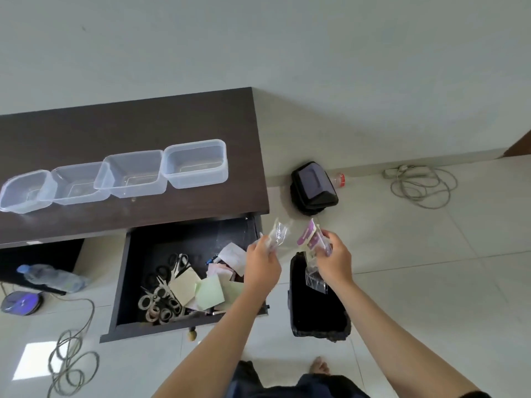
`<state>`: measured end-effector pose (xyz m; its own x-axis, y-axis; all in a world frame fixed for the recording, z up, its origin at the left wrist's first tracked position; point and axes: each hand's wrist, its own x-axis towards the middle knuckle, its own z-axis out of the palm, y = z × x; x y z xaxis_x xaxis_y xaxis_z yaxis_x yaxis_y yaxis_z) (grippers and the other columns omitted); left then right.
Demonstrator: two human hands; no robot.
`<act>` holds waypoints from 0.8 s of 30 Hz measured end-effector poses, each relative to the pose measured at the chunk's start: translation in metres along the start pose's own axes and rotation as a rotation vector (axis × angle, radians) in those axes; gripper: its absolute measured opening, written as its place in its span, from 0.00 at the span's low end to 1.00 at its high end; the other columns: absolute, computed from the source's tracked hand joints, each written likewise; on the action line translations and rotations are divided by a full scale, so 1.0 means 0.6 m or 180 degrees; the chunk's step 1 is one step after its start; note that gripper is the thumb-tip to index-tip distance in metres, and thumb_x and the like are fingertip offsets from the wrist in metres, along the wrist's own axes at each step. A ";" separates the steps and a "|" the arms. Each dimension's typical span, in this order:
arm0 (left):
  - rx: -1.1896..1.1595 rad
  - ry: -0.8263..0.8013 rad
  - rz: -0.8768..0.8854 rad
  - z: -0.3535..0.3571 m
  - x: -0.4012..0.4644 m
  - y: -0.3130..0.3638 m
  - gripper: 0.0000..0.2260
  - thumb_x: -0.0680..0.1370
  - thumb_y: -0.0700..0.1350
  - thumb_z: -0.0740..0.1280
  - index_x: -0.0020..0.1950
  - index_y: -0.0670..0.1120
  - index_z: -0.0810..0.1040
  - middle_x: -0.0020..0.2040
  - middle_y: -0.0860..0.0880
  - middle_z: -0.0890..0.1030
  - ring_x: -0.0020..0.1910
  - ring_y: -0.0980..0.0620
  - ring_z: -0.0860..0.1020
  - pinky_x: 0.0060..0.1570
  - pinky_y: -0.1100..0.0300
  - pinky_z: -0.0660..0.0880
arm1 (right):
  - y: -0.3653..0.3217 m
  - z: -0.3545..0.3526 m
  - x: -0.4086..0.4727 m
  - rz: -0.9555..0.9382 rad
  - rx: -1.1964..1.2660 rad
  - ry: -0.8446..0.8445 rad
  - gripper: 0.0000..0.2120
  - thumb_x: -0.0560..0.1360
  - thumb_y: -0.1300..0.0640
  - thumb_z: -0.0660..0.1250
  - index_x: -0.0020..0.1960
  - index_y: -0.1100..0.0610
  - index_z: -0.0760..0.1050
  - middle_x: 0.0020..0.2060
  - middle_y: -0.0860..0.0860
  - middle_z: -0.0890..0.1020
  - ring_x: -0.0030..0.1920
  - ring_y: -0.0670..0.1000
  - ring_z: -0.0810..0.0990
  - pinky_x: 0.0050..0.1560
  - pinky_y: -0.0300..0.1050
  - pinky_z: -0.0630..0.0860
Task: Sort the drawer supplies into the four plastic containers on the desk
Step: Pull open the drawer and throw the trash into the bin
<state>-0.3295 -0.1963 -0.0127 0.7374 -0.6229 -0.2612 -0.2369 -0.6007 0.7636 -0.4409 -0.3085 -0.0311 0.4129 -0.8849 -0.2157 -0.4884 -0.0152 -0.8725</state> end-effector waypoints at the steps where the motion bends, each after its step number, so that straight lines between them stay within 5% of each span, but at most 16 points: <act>1: -0.0031 -0.0043 -0.0039 0.023 -0.003 0.008 0.11 0.80 0.38 0.56 0.60 0.48 0.71 0.46 0.51 0.69 0.49 0.44 0.76 0.48 0.53 0.76 | 0.014 -0.016 0.001 0.0045 0.0007 -0.0003 0.14 0.77 0.64 0.62 0.61 0.52 0.74 0.50 0.50 0.80 0.48 0.51 0.80 0.47 0.43 0.76; 6: -0.0027 -0.0329 -0.0337 0.126 -0.018 0.017 0.17 0.80 0.40 0.57 0.68 0.45 0.68 0.55 0.42 0.75 0.44 0.48 0.76 0.45 0.57 0.73 | 0.078 -0.072 0.000 0.0312 -0.0076 -0.0133 0.17 0.77 0.63 0.60 0.63 0.51 0.72 0.47 0.49 0.79 0.40 0.46 0.77 0.43 0.40 0.72; 9: -0.0054 -0.0461 -0.0629 0.170 -0.026 0.005 0.18 0.79 0.41 0.58 0.69 0.46 0.67 0.55 0.42 0.76 0.42 0.47 0.78 0.41 0.55 0.76 | 0.111 -0.084 -0.005 0.0494 -0.0098 -0.0233 0.18 0.77 0.63 0.59 0.66 0.51 0.71 0.55 0.50 0.79 0.50 0.51 0.79 0.46 0.38 0.73; 13: 0.0132 -0.0628 -0.0835 0.209 -0.027 -0.019 0.18 0.78 0.39 0.59 0.69 0.46 0.67 0.52 0.47 0.78 0.37 0.58 0.76 0.29 0.71 0.69 | 0.155 -0.075 -0.011 0.0857 -0.0170 -0.0400 0.22 0.78 0.64 0.57 0.70 0.52 0.67 0.59 0.50 0.78 0.42 0.45 0.78 0.39 0.34 0.73; 18: 0.0122 -0.0780 -0.1097 0.266 0.005 -0.067 0.18 0.78 0.38 0.58 0.68 0.47 0.67 0.39 0.53 0.76 0.31 0.58 0.74 0.22 0.70 0.68 | 0.229 -0.037 0.001 0.1126 -0.0309 -0.0642 0.26 0.76 0.68 0.57 0.72 0.53 0.64 0.61 0.51 0.77 0.50 0.49 0.77 0.47 0.36 0.71; 22: 0.0212 -0.0831 -0.1396 0.350 0.053 -0.141 0.18 0.78 0.44 0.59 0.67 0.48 0.67 0.50 0.45 0.79 0.48 0.46 0.79 0.43 0.54 0.77 | 0.321 0.003 0.035 0.1213 -0.0431 -0.0759 0.26 0.75 0.69 0.55 0.70 0.53 0.66 0.51 0.50 0.80 0.40 0.46 0.77 0.34 0.31 0.67; 24: 0.0214 -0.0884 -0.1449 0.391 0.072 -0.182 0.17 0.78 0.46 0.60 0.67 0.47 0.67 0.55 0.46 0.78 0.51 0.47 0.77 0.49 0.53 0.75 | 0.371 0.025 0.054 0.1267 -0.0481 -0.0741 0.24 0.75 0.69 0.55 0.67 0.54 0.68 0.42 0.48 0.78 0.35 0.45 0.75 0.32 0.33 0.66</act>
<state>-0.4199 -0.2752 -0.2459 0.5820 -0.3957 -0.7104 0.0209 -0.8661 0.4995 -0.5248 -0.3339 -0.2388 0.3239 -0.7082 -0.6273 -0.7424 0.2207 -0.6325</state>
